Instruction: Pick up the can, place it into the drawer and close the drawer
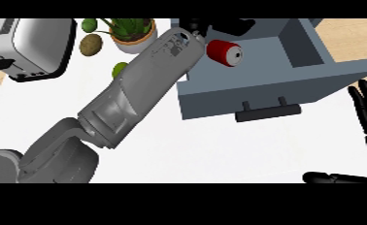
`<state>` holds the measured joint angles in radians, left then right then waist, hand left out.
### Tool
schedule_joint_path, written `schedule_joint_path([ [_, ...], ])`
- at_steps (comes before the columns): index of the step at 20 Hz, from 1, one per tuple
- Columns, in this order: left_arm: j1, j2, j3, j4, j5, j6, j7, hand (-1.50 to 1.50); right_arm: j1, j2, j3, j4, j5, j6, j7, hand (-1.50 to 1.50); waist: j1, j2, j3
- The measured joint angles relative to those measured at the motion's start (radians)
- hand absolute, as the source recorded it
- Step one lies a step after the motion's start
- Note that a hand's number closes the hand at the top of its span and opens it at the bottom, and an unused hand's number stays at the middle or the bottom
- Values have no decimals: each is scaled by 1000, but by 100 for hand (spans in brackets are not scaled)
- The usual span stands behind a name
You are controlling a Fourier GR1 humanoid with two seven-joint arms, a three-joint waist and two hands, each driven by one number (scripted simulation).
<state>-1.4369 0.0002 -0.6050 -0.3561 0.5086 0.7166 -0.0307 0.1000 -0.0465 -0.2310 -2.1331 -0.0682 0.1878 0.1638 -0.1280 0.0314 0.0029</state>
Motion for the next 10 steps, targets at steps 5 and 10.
schedule_joint_path([
  [5,3,0,-16,-2,25,37,-8,-150,-6,-9,-4,-8,-3,3,5,-150,-4,0,0],
  [10,19,0,-20,-16,60,67,-31,-150,-7,-29,-5,-33,38,5,-22,-150,-6,1,0],
])
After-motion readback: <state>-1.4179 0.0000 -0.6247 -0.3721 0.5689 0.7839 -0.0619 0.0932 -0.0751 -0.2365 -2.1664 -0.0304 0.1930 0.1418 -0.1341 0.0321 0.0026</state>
